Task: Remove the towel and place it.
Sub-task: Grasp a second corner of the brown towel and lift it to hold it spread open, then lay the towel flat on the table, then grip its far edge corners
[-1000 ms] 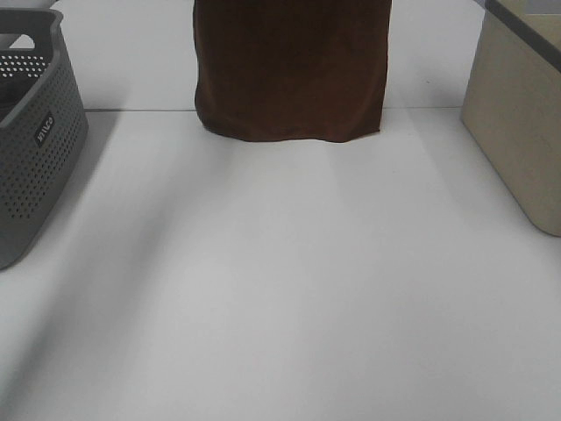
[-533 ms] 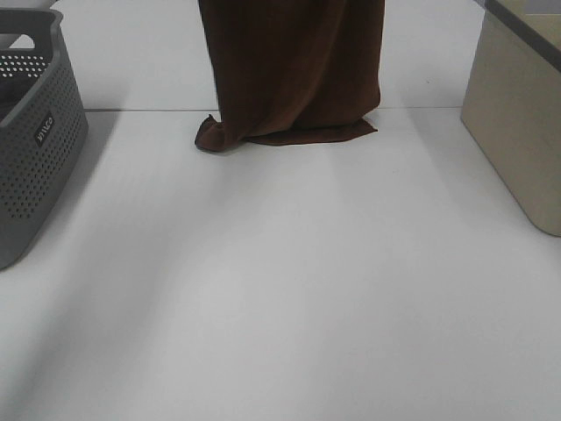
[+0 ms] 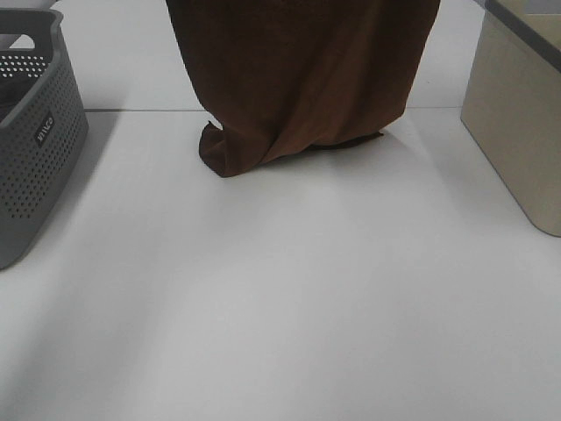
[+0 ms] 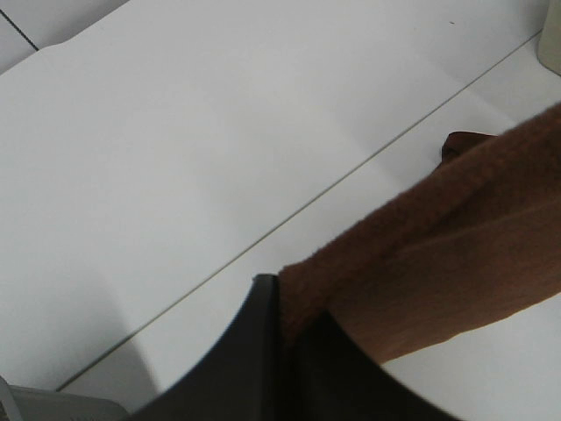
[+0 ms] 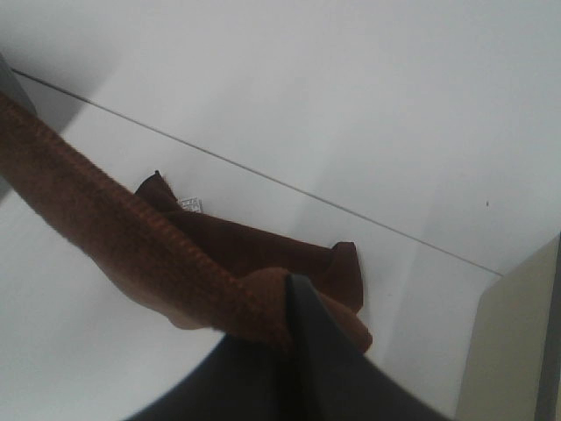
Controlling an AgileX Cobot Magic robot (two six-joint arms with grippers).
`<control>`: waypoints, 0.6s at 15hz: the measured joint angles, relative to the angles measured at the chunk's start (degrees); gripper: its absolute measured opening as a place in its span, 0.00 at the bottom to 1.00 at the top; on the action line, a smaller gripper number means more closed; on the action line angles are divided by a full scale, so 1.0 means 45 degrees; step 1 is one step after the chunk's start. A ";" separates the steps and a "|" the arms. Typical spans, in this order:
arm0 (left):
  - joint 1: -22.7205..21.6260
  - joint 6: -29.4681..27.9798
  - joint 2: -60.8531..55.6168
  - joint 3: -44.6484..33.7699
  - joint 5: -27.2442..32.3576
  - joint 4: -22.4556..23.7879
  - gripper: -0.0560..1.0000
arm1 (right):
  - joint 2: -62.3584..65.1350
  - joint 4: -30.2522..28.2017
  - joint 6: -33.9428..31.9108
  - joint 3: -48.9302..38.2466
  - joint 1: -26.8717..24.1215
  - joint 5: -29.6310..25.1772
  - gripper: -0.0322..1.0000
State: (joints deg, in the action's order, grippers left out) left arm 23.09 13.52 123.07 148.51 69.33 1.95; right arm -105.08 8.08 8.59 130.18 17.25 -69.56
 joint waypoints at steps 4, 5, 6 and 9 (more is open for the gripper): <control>0.0153 -0.0484 -0.3527 -0.5284 0.0000 -0.0293 0.05 | 0.2534 0.0166 -0.0102 -0.3871 0.0013 -0.0051 0.04; 0.0280 -0.0535 -0.4558 -0.6659 -0.0025 -0.0433 0.05 | 0.3119 0.0255 -0.0102 -0.4673 0.0025 -0.0051 0.04; 0.0331 -0.0598 -0.5462 -0.8021 -0.0051 -0.0637 0.05 | 0.3629 0.0407 -0.0102 -0.5309 0.0051 -0.0051 0.04; 0.0395 -0.0764 -0.7818 -1.1255 -0.0293 -0.1350 0.05 | 0.5322 0.0955 -0.0229 -0.7168 0.0153 -0.0038 0.04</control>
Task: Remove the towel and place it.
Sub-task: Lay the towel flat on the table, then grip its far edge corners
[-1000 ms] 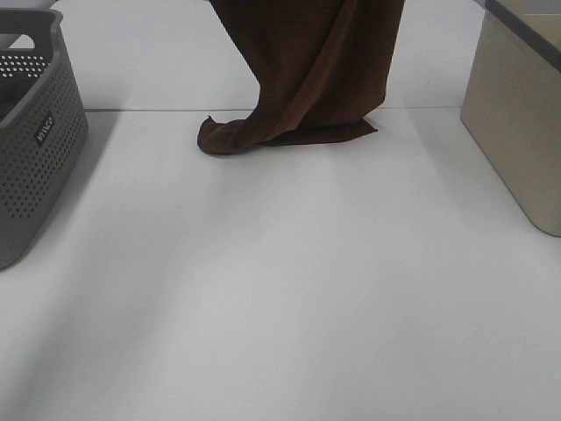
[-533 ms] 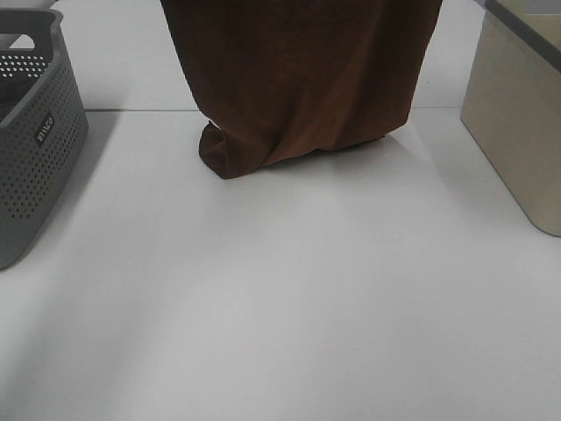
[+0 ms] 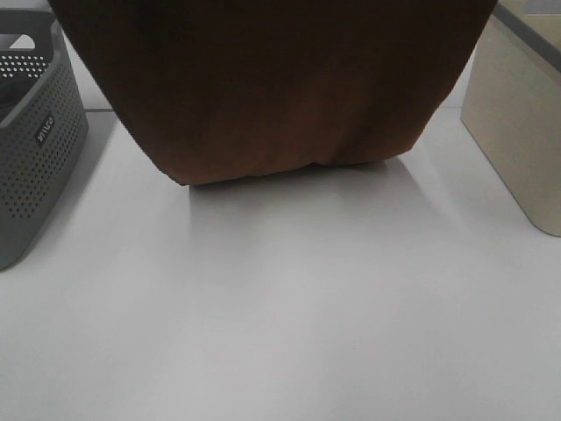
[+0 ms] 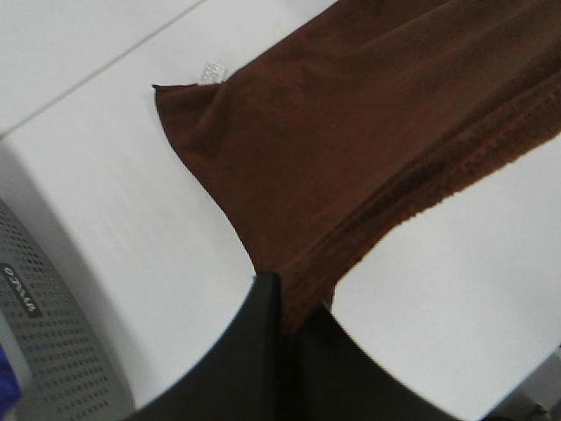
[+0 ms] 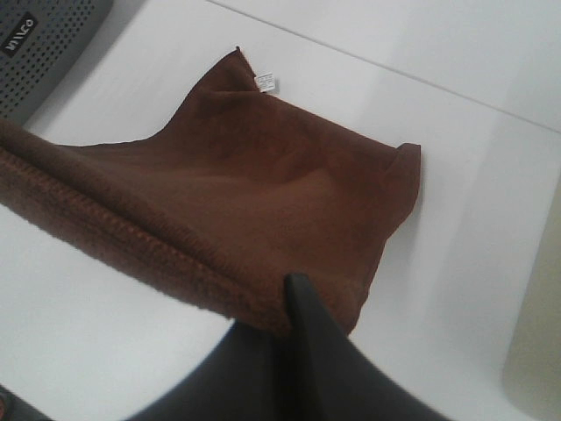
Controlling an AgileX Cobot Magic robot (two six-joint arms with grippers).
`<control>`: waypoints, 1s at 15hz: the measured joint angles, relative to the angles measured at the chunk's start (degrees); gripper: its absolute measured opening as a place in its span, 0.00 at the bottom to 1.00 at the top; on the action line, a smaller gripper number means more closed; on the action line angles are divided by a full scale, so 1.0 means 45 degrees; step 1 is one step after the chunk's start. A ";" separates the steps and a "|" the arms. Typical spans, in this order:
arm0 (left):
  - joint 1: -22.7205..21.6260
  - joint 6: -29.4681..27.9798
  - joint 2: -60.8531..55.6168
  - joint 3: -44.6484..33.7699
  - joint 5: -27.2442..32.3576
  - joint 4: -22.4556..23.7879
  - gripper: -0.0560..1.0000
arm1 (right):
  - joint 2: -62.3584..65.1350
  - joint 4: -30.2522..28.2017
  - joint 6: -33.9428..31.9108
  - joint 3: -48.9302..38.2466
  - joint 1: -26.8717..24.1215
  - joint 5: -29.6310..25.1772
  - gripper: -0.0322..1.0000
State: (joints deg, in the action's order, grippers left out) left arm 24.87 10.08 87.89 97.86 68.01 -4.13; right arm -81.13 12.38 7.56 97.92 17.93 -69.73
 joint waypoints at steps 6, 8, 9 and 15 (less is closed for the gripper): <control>0.0000 0.0560 -0.2801 -0.3794 -0.0153 -0.2712 0.05 | 0.2203 0.0166 -0.0191 -0.3209 0.0000 0.0000 0.04; 0.0038 0.0738 -0.2839 -0.4673 -0.0166 -0.3285 0.05 | 0.2776 0.0153 -0.0382 -0.4265 0.0000 0.0000 0.04; 0.0306 0.0777 -0.2839 -0.5055 -0.0178 -0.3285 0.05 | 0.3094 0.0140 -0.0484 -0.4915 0.0000 0.0000 0.04; 0.2050 0.0076 -0.2839 -0.6926 -0.0127 -0.2967 0.05 | 0.5386 0.0637 -0.1171 -0.8378 -0.0013 0.0000 0.04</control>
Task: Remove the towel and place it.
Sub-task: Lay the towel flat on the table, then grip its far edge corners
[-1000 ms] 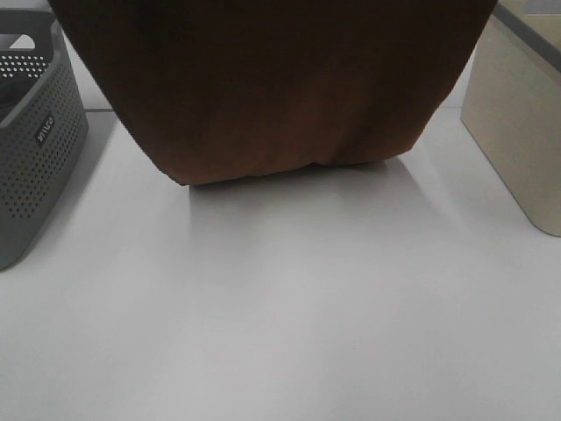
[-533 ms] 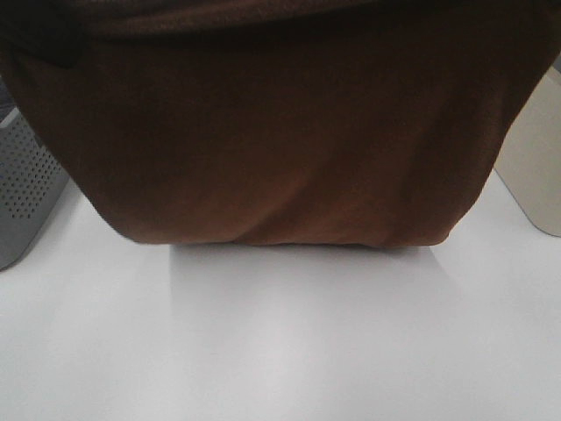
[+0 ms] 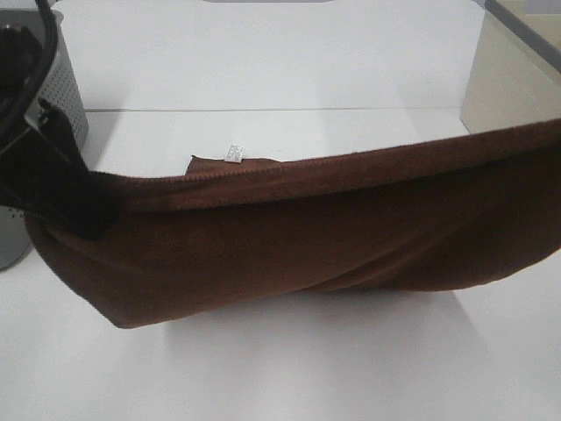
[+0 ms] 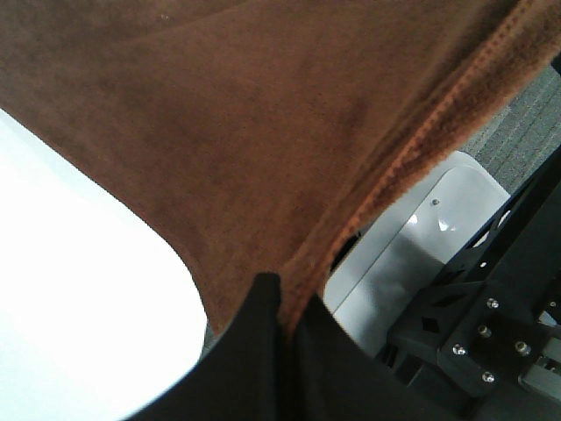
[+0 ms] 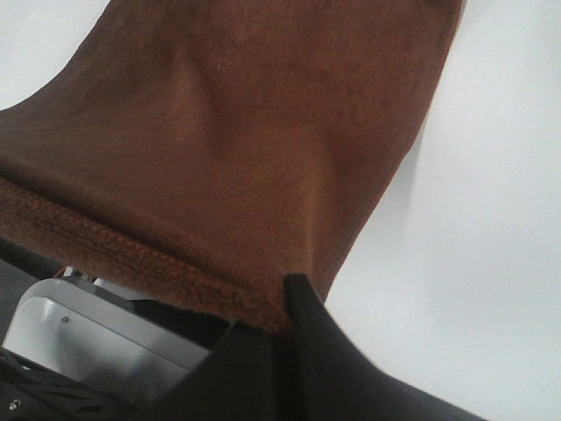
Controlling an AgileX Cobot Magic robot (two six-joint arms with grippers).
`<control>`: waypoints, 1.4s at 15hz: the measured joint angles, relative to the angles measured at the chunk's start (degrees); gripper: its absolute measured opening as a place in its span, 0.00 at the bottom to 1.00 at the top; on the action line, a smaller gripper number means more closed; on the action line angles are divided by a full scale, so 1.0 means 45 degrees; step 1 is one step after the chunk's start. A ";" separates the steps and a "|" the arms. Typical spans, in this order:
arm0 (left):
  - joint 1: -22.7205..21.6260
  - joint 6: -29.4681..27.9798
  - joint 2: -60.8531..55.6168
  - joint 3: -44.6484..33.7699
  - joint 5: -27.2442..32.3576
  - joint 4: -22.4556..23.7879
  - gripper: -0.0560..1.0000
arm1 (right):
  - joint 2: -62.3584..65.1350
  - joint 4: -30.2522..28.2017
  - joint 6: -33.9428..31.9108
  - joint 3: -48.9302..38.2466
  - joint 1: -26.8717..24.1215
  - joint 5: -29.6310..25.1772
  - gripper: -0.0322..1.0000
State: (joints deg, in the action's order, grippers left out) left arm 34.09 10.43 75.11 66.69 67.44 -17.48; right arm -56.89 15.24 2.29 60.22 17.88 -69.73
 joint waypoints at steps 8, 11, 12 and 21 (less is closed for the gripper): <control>0.1210 -0.1019 -0.0089 -0.2483 0.0191 -0.0726 0.05 | 0.1388 0.1451 -0.0675 -0.3756 -0.0013 -0.0013 0.04; 0.1490 -0.1248 0.0446 -0.2763 0.0280 -0.0917 0.05 | 0.0611 0.1541 -0.0509 -0.4711 -0.0025 -0.0013 0.04; 0.1732 -0.1248 0.0968 -0.2814 0.0306 -0.0942 0.05 | 0.0267 0.1515 -0.0509 -0.4736 -0.0025 -0.0013 0.04; 0.2012 0.0738 0.4762 -0.2852 0.0204 -0.3361 0.05 | -0.4240 0.2445 0.1553 -0.4775 -0.0025 0.0344 0.04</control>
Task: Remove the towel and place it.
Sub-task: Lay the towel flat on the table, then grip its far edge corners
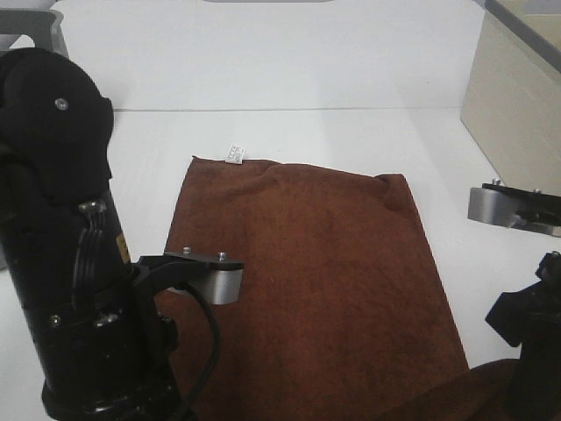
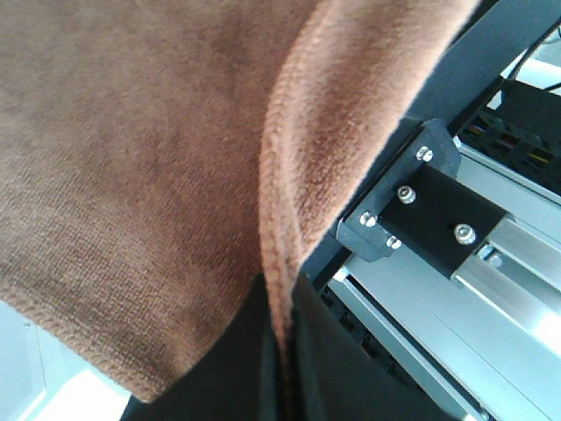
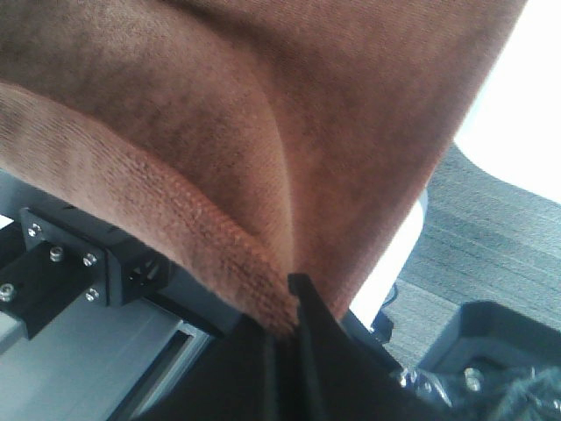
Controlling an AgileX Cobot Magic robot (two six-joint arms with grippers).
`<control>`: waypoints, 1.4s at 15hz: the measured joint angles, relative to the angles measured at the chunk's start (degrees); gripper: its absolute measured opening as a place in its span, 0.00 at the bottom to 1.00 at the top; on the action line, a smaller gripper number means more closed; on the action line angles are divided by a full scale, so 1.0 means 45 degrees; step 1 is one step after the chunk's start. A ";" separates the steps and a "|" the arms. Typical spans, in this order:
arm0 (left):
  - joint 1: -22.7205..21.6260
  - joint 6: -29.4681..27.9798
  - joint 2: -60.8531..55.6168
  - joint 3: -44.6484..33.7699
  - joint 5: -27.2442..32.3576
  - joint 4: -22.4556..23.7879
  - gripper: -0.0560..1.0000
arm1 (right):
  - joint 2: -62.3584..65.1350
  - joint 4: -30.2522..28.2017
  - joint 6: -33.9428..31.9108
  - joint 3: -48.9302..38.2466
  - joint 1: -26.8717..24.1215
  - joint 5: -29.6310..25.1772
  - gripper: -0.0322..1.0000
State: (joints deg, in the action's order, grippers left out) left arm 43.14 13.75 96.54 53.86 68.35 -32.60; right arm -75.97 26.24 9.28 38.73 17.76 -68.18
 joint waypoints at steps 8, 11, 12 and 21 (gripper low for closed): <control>0.1210 0.0280 0.1401 0.0904 -0.0675 -0.0153 0.05 | -0.1108 0.0993 0.1222 -0.0395 0.0000 0.0828 0.12; 0.1732 0.0293 0.1541 0.1324 -0.1133 -0.0204 0.11 | -0.1108 0.0993 0.1222 -0.0395 0.0000 0.0497 0.30; 0.1783 0.0267 0.1553 0.1388 -0.1286 -0.0293 0.20 | -0.1108 0.0993 0.1222 -0.0395 0.0000 0.0318 0.41; 0.1681 -0.0955 0.1579 0.2024 -0.1159 -0.0242 0.92 | -0.0522 -0.0598 0.1222 0.1350 -0.0522 0.0446 0.81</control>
State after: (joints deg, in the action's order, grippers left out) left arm 50.71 9.45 103.65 62.97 63.14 -33.69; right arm -78.32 23.55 14.78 44.81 15.41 -66.18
